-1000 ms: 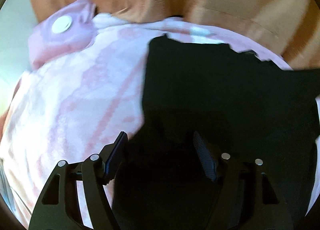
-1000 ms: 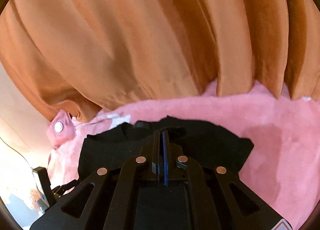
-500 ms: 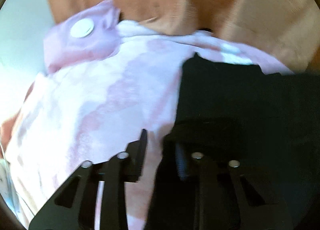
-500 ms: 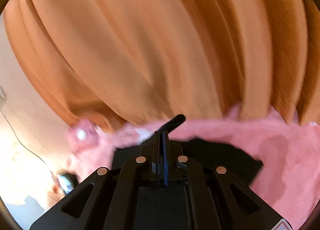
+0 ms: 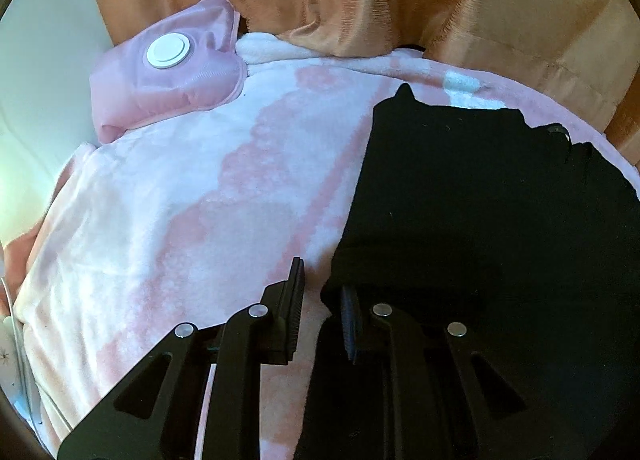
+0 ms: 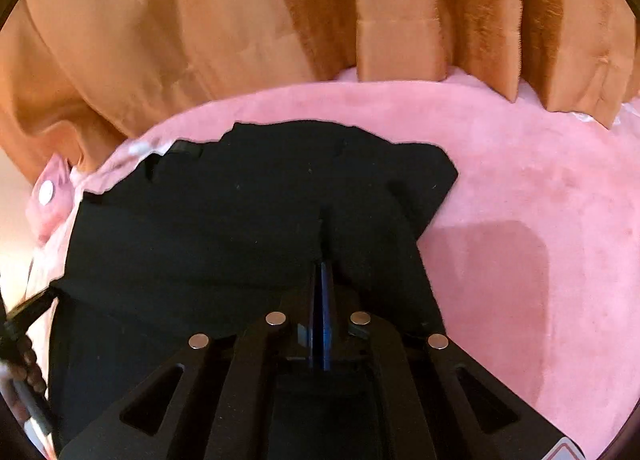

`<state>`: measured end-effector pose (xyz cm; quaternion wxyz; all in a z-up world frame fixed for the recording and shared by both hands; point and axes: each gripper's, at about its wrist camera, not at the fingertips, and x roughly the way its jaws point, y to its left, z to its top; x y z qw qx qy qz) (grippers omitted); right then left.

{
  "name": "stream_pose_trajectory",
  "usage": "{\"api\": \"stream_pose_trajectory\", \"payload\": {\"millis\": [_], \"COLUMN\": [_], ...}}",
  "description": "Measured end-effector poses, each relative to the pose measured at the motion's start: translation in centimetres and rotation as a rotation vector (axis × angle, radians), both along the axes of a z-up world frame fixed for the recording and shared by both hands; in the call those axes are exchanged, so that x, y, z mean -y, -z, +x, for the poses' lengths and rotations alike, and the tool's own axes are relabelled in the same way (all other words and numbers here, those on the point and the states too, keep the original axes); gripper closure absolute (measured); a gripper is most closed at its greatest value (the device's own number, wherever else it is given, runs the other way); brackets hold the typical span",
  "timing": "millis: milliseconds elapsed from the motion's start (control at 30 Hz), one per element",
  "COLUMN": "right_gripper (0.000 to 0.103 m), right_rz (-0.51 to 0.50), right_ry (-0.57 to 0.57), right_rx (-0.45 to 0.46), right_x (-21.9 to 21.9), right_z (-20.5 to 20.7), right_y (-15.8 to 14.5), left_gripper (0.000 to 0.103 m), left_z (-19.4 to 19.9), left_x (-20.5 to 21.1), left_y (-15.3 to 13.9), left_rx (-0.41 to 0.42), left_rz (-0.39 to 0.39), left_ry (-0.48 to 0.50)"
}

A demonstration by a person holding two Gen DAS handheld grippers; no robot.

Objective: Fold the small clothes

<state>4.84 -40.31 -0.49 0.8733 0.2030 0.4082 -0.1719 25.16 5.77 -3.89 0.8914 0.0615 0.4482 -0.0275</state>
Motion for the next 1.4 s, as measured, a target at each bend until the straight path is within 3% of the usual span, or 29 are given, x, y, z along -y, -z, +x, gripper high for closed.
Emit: {"api": "stream_pose_trajectory", "payload": {"millis": [167, 200, 333, 467, 500, 533, 567, 600, 733, 800, 867, 900, 933, 1000, 1067, 1133, 1200, 1300, 1400], "right_gripper": [0.098, 0.093, 0.093, 0.077, 0.077, 0.078, 0.091, 0.097, 0.098, 0.099, 0.099, 0.1, 0.099, 0.097, 0.09, 0.09, 0.096, 0.097, 0.097], "right_rz": [-0.051, -0.046, -0.029, -0.031, -0.026, -0.049, -0.052, -0.024, -0.126, -0.123, -0.074, -0.107, -0.117, -0.126, -0.192, -0.122, -0.019, -0.028, -0.019], "right_ry": [0.074, 0.075, 0.002, -0.009, -0.002, -0.001, -0.018, -0.058, -0.055, -0.009, -0.003, -0.011, -0.014, 0.049, 0.083, -0.011, -0.234, -0.448, -0.534], "right_rx": [0.038, 0.053, 0.063, -0.06, -0.048, -0.043, -0.056, -0.017, 0.104, 0.054, -0.061, -0.031, -0.057, -0.036, 0.048, 0.111, 0.093, 0.008, -0.082], "right_x": [0.5, 0.3, -1.5, -2.5, -2.4, -2.6, -2.9, -3.3, -3.8, -2.2, -0.5, -0.8, -1.1, -1.5, -3.2, -5.8, -10.4, -17.1, -20.8], "right_z": [-2.8, -3.2, -2.5, 0.9, 1.3, 1.7, 2.3, 2.6, 1.4, 1.1, 1.4, 1.1, 1.4, 1.1, 0.8, 2.6, 7.1, 13.8, 19.7], "right_y": [-2.5, -3.0, -3.4, 0.2, 0.7, 0.6, 0.2, -0.9, -5.2, -3.5, 1.3, 1.1, 0.5, -1.4, -4.4, -6.0, -5.7, -3.2, 0.3], "left_gripper": [0.08, 0.077, 0.064, 0.063, 0.067, 0.069, 0.07, 0.07, 0.07, 0.068, 0.068, 0.068, 0.068, 0.068, 0.067, 0.066, 0.066, 0.066, 0.058], "left_z": [-1.7, -2.2, -3.3, -1.3, -0.5, -0.2, 0.2, 0.3, 0.0, 0.0, -0.2, -0.3, -0.3, -0.5, -0.7, -0.7, -0.7, -0.7, -0.5], "left_x": [-0.9, -0.8, 1.1, 3.1, 2.8, 2.5, 1.9, 1.3, 1.1, 1.0, 1.1, 1.1, 1.0, 0.8, 0.5, 0.5, 0.7, 0.6, 0.0], "left_y": [-3.1, -4.2, -6.8, -3.5, -2.2, -1.6, -0.8, -0.5, -0.6, -0.4, -0.5, -0.5, -0.5, -0.6, -0.8, -0.8, -0.8, -0.8, -0.7], "left_rx": [-0.033, -0.02, 0.078, 0.032, 0.014, 0.004, -0.015, -0.016, -0.006, -0.003, -0.006, -0.007, -0.005, -0.006, -0.01, -0.012, -0.011, -0.012, -0.016], "left_rz": [-0.098, -0.126, -0.145, -0.041, -0.009, 0.004, 0.005, -0.022, -0.005, -0.002, -0.011, -0.01, -0.009, -0.016, -0.026, -0.027, -0.023, -0.025, -0.042], "left_ry": [-0.021, -0.018, 0.028, 0.03, 0.016, 0.004, -0.012, -0.007, 0.013, 0.019, 0.021, 0.022, 0.026, 0.024, 0.019, 0.015, 0.008, 0.005, -0.003]}}
